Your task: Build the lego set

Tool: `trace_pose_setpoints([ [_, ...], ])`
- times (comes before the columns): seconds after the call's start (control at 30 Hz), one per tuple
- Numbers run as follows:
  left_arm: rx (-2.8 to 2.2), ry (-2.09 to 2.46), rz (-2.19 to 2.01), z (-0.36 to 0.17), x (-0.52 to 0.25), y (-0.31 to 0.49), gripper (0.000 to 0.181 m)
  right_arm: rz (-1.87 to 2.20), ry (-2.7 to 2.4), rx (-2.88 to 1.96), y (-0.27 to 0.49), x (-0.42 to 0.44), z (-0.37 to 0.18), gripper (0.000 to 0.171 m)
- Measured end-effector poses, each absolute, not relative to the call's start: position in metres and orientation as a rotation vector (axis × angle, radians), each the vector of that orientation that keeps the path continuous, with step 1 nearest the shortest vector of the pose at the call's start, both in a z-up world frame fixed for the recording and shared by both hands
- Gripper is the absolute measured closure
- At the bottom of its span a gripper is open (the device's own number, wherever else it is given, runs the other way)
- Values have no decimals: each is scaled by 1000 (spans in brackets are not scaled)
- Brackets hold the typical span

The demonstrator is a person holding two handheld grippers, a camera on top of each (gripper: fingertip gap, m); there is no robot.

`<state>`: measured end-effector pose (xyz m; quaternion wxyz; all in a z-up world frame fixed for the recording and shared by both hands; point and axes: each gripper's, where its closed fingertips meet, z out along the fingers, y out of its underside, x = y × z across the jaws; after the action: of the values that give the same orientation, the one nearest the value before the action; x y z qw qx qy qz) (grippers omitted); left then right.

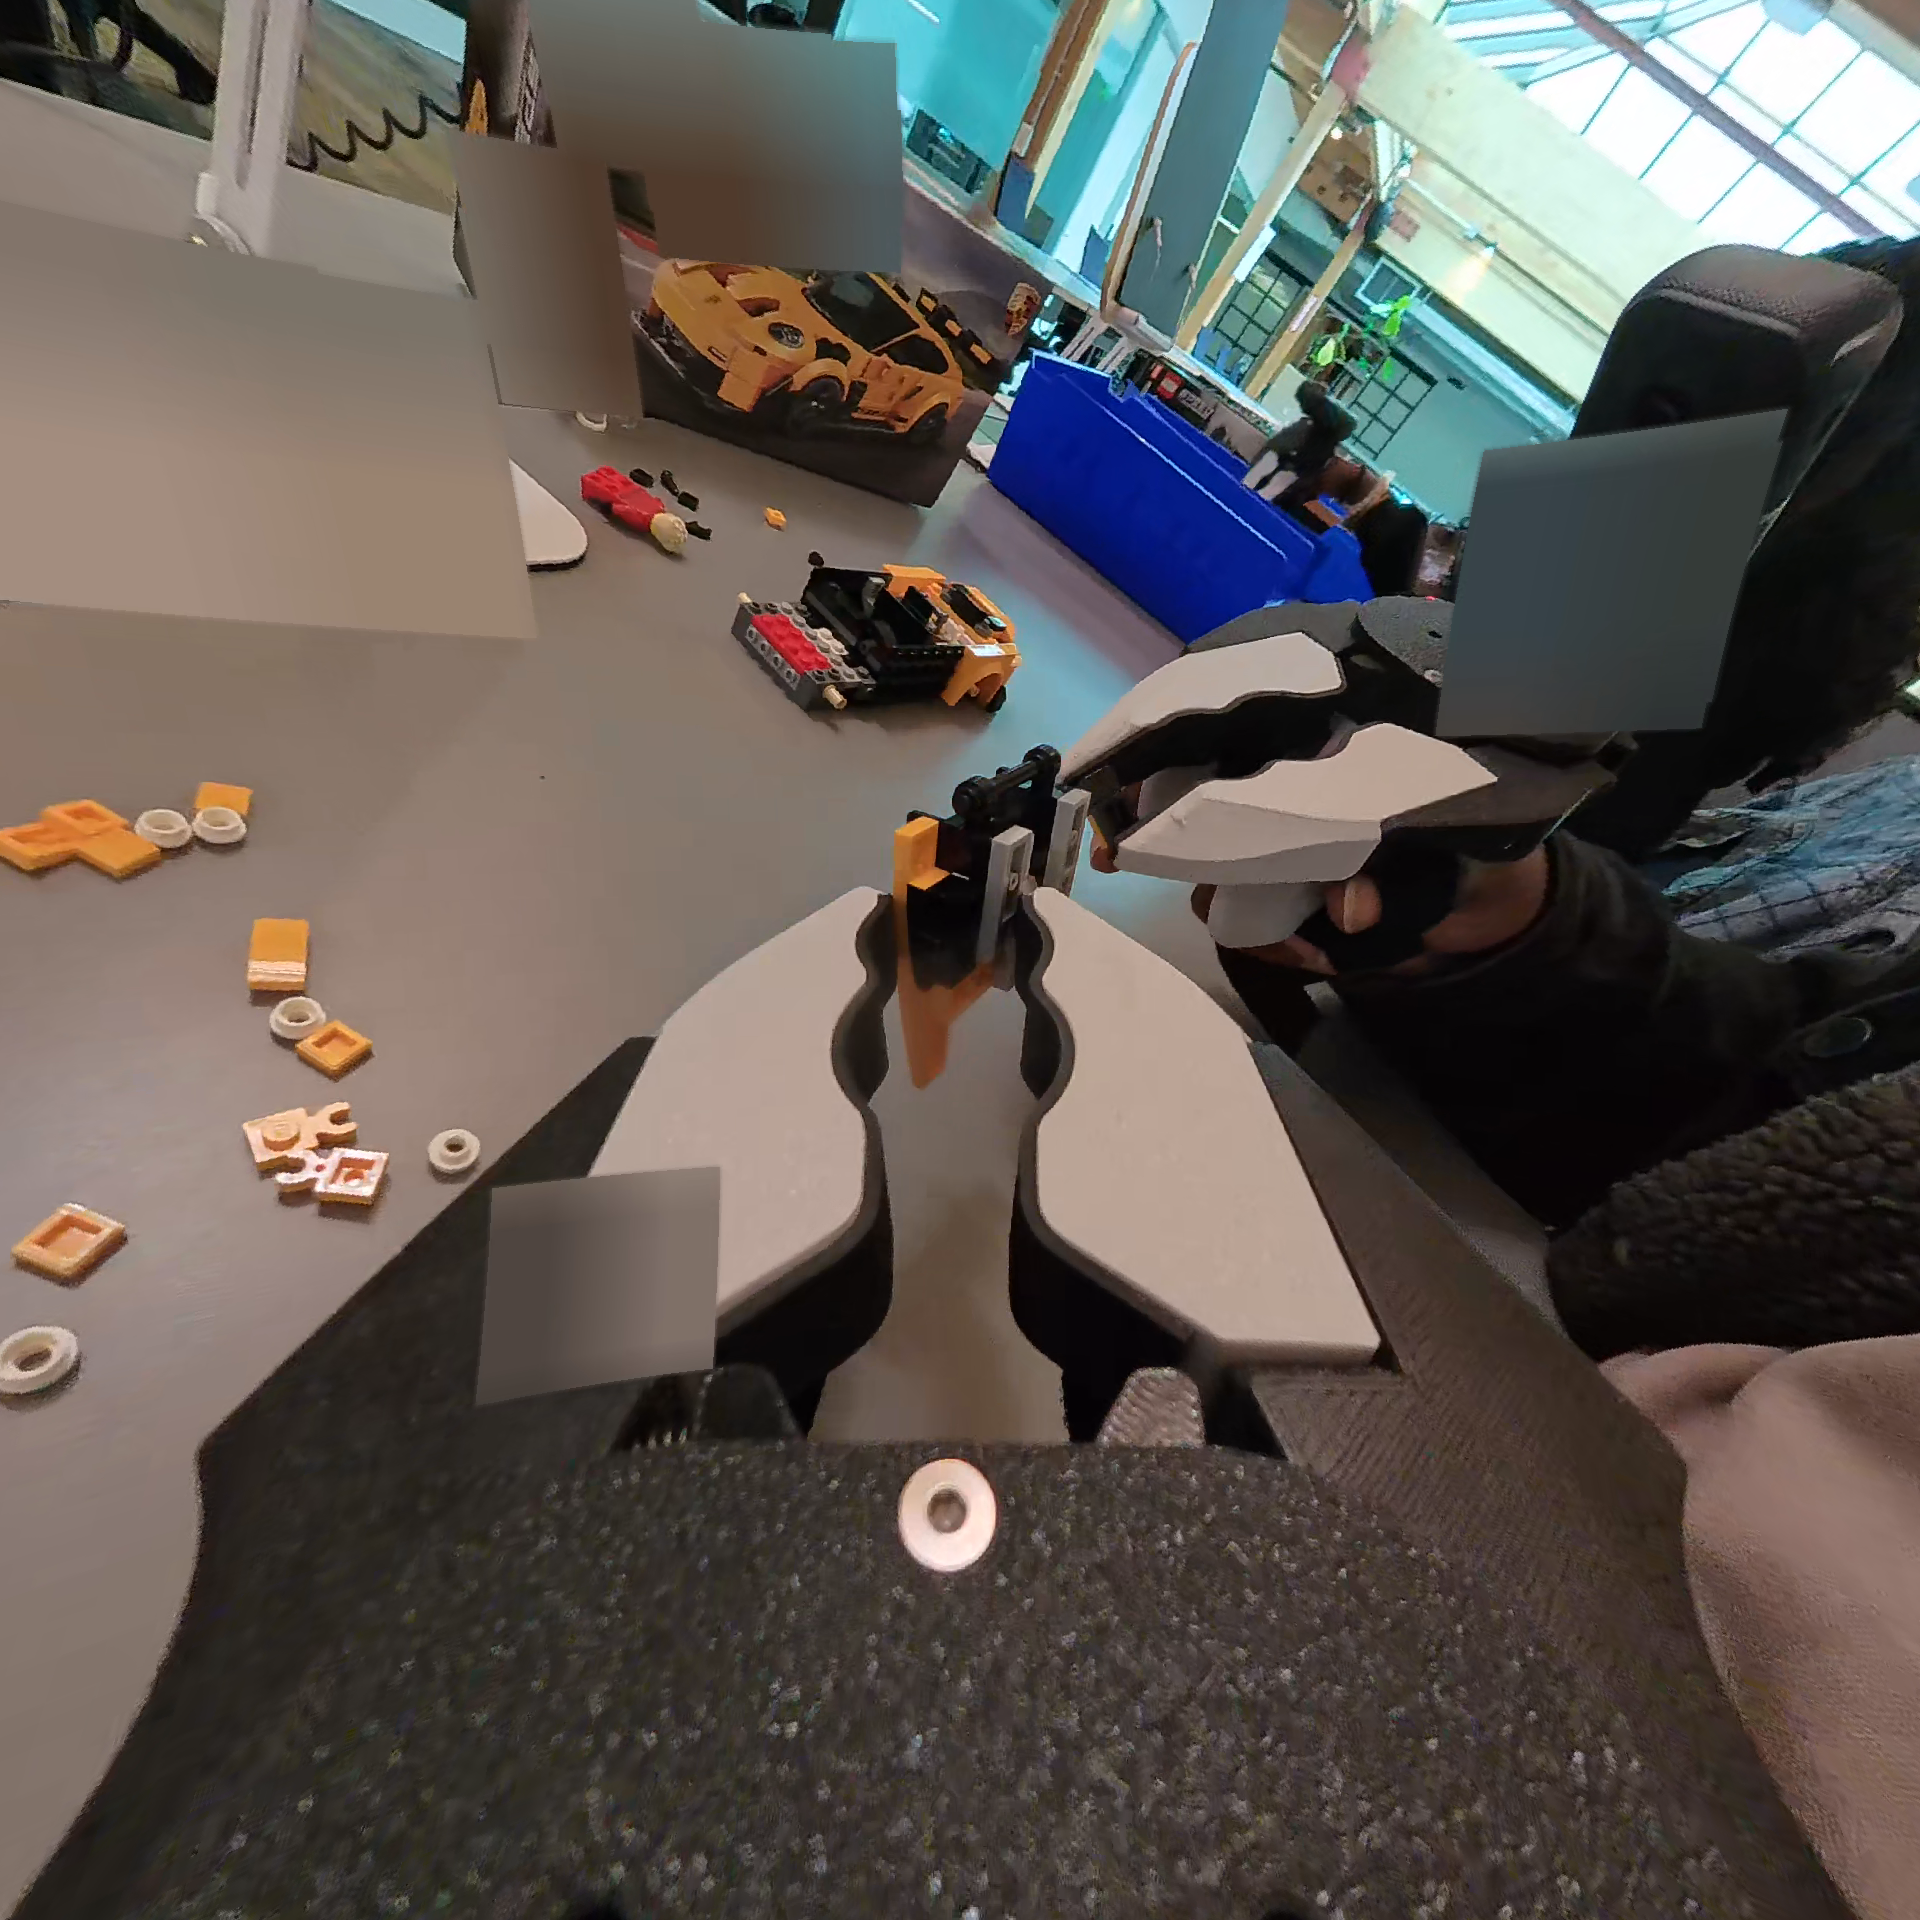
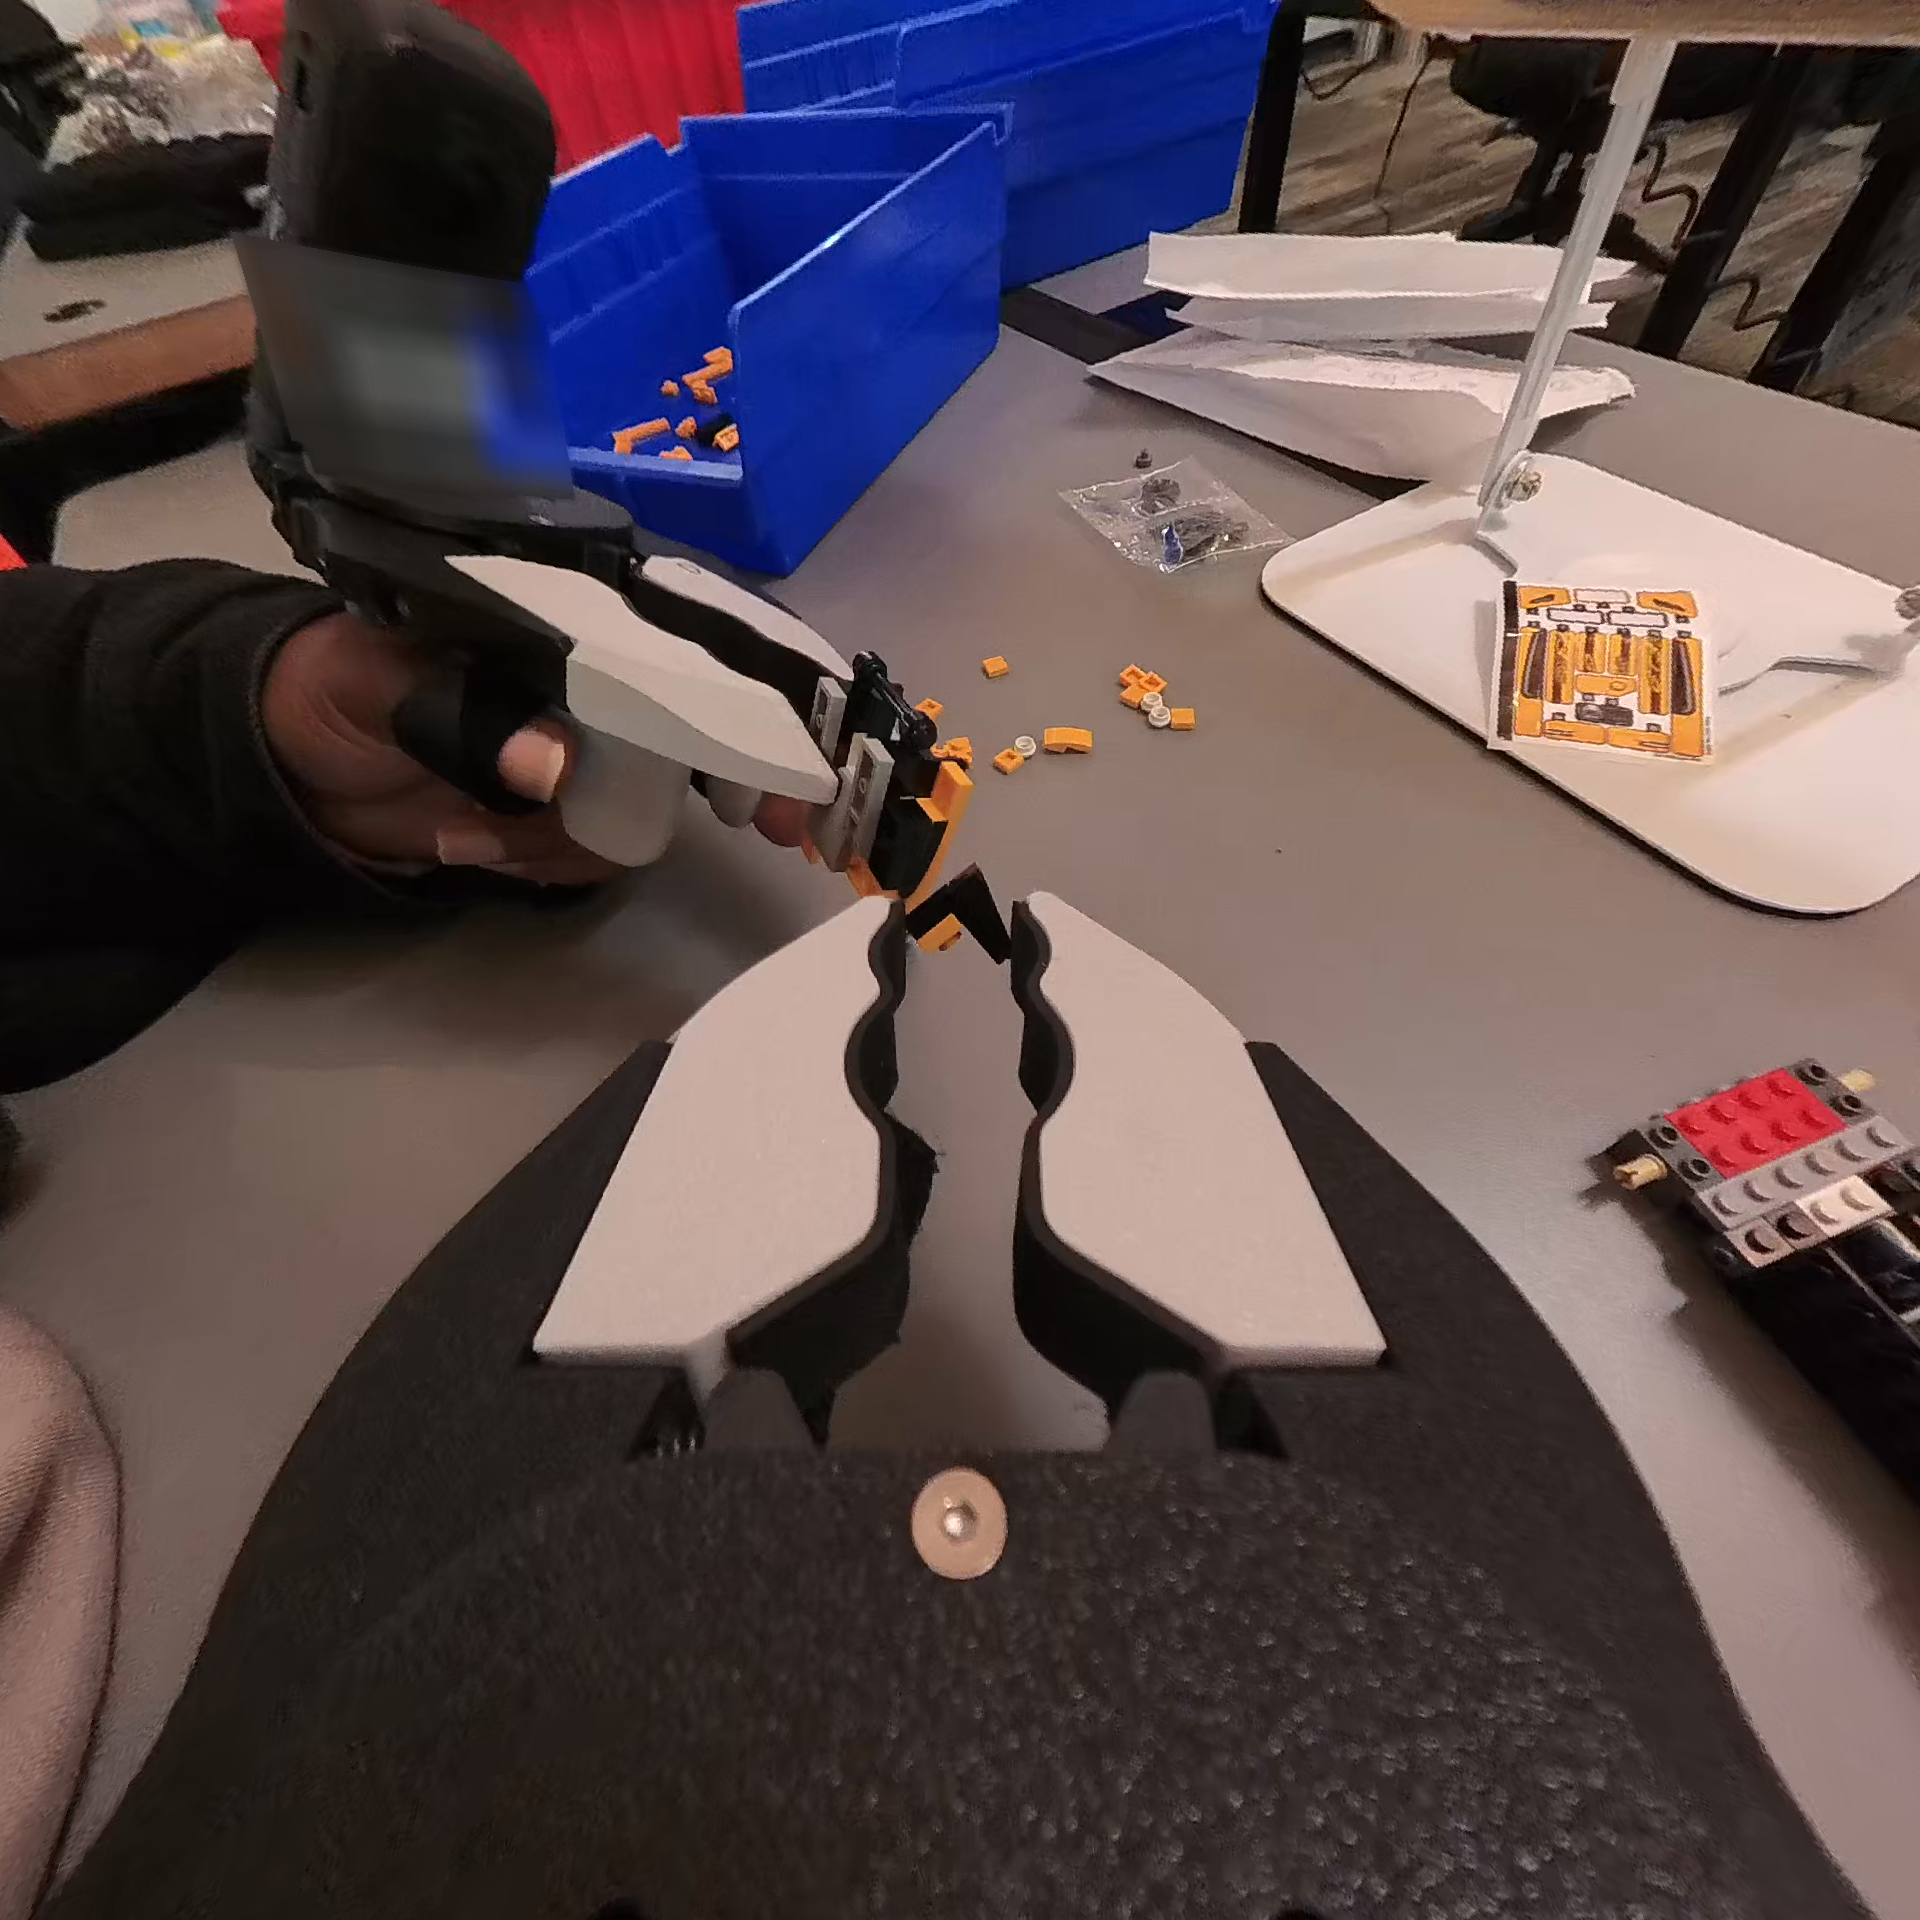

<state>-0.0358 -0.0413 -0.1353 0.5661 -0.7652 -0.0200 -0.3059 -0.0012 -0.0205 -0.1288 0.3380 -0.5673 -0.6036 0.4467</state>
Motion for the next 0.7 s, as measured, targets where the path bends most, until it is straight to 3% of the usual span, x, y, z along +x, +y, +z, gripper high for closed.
trace_pose_setpoints([
  [0.3, -1801, -17, -608, -136, -42, -40, 160, 930, -1736, -1616, -13, 4, -170, 152],
  [0.7, -1802, -5, -574, -137, -43, -39, 160, 827, -1799, -1641, -12, 6, -184, 152],
])
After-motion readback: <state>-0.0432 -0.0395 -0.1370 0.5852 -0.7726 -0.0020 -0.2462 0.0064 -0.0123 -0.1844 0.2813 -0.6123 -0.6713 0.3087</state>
